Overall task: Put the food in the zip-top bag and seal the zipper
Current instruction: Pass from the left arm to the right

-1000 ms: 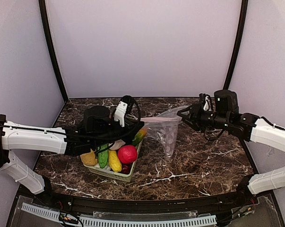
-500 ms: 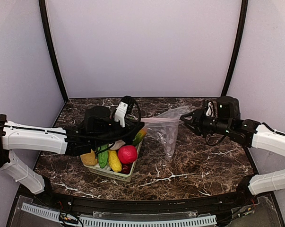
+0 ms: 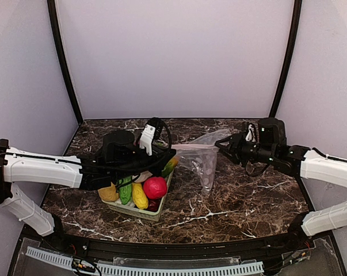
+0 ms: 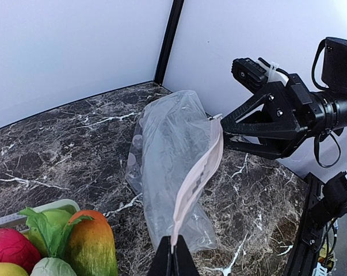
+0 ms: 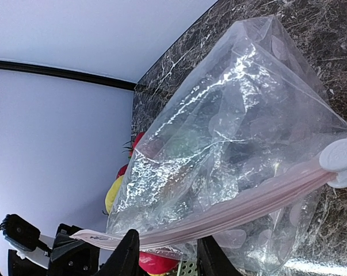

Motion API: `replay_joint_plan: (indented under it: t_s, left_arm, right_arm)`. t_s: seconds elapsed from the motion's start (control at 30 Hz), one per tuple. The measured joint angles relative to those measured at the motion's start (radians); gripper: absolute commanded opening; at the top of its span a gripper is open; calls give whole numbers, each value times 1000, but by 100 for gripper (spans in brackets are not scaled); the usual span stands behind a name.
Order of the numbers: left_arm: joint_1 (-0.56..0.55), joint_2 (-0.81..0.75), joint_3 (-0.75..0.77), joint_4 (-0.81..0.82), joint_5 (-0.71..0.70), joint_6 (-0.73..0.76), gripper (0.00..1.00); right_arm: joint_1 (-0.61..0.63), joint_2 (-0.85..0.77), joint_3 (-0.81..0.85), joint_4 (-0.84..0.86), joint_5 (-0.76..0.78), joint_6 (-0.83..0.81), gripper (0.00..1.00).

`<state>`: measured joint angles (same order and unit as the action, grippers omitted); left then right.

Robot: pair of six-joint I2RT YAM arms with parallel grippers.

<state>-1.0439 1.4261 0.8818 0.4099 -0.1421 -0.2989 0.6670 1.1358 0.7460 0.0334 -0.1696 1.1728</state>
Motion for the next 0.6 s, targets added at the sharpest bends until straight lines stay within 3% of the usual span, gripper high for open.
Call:
replay_joint_plan:
  t_s: [0.23,0.6]
  left_arm:
    - [-5,1,-1,10,9,-1,1]
    - [-22,16,-10,22,18,-6,1]
  right_arm:
    - [0,32,0,26,-17,1,32]
    - [0,62,0,52,-23,16,22]
